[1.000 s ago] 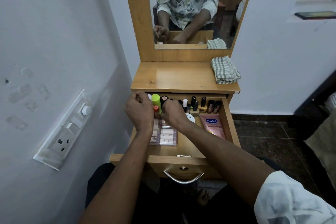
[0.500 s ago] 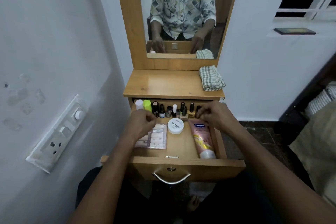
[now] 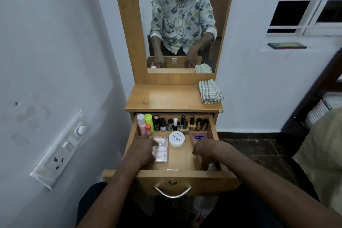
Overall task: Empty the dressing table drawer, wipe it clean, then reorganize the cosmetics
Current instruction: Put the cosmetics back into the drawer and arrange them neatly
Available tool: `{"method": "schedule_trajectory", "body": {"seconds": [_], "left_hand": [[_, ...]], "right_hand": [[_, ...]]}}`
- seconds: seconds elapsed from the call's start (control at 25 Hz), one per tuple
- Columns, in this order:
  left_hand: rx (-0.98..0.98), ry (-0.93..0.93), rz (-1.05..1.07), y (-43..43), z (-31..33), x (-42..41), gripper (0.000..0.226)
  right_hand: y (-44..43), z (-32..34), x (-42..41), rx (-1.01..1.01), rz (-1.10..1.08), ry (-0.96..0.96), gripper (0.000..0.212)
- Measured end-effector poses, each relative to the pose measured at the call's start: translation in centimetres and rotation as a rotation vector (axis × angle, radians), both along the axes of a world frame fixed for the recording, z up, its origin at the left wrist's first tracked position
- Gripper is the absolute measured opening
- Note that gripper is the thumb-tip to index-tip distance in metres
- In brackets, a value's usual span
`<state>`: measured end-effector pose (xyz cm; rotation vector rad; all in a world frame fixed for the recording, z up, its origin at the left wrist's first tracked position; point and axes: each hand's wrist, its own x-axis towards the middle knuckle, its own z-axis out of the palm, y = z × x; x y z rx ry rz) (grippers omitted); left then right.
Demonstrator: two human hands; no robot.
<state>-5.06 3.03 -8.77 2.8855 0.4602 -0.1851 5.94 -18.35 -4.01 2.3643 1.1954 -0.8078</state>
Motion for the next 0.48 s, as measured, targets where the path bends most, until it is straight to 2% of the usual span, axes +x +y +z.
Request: {"method": "schedule_trajectory", "body": {"seconds": [0.16, 0.28, 0.36, 0.48], "left_hand": [[-0.002, -0.002, -0.005, 0.1, 0.2, 0.1, 0.062], [0.003, -0.017, -0.015, 0.0, 0.1, 0.0, 0.06], [-0.011, -0.029, -0.01, 0.1, 0.1, 0.0, 0.059], [-0.079, -0.091, 0.028, 0.2, 0.3, -0.1, 0.048]], "right_hand": [[-0.1, -1.0, -0.3, 0.055, -0.021, -0.037, 0.06], [-0.3, -1.8, -0.8, 0.095, -0.041, -0.093, 0.05], [-0.5, -2.1, -1.1, 0.165, -0.088, -0.112, 0.044], [-0.9, -1.7, -1.5, 0.342, -0.211, -0.096, 0.049]]}}
